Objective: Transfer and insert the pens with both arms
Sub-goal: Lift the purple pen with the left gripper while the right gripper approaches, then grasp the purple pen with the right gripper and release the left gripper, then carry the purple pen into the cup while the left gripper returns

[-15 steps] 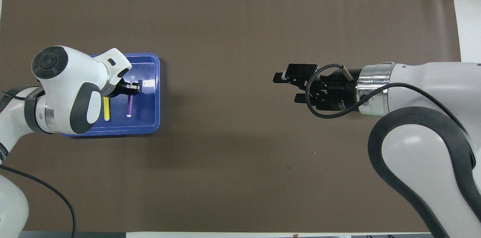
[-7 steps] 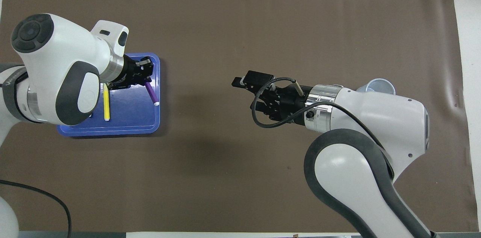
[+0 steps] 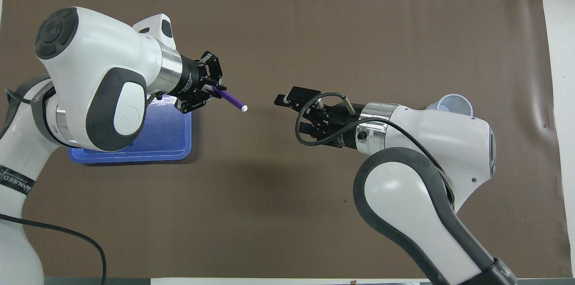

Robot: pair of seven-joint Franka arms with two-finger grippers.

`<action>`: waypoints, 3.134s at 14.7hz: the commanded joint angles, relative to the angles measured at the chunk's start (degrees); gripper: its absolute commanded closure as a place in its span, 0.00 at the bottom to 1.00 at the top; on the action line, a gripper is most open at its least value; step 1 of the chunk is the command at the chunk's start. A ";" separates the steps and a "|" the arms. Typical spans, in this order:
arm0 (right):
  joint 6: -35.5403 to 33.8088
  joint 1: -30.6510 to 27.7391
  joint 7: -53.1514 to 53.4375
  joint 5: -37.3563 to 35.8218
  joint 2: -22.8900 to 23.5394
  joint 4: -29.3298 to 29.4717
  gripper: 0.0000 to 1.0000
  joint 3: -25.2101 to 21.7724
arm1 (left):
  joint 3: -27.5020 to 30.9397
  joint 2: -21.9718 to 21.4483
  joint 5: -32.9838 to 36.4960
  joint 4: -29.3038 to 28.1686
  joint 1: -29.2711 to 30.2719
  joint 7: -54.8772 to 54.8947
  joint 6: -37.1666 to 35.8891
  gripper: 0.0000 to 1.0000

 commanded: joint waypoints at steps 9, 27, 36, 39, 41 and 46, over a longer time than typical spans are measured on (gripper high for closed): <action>3.67 1.85 -2.57 4.78 1.65 1.15 0.33 -0.07 | 0.76 1.31 -8.43 0.37 -6.82 -10.37 4.67 1.00; 3.14 0.53 -4.78 4.07 1.74 1.15 1.00 -0.16 | 0.76 0.43 -8.17 -0.07 -6.82 -9.40 0.36 1.00; 0.53 -0.69 -5.30 2.50 1.74 2.02 1.00 -0.33 | 1.28 -0.44 -5.99 -0.07 -5.77 1.56 0.27 0.00; -9.83 -6.57 -5.30 -13.02 2.18 5.53 1.00 -0.33 | 1.28 -0.62 1.04 -0.25 -4.10 8.23 -0.61 0.00; -18.87 -11.05 -5.39 -24.44 2.18 9.04 1.00 -0.33 | 1.28 -1.23 4.12 -2.00 -2.97 16.40 0.09 0.00; -41.03 -18.97 -12.04 -51.59 4.55 23.89 1.00 -0.33 | 1.28 -4.31 13.17 -10.16 1.87 38.81 3.07 0.00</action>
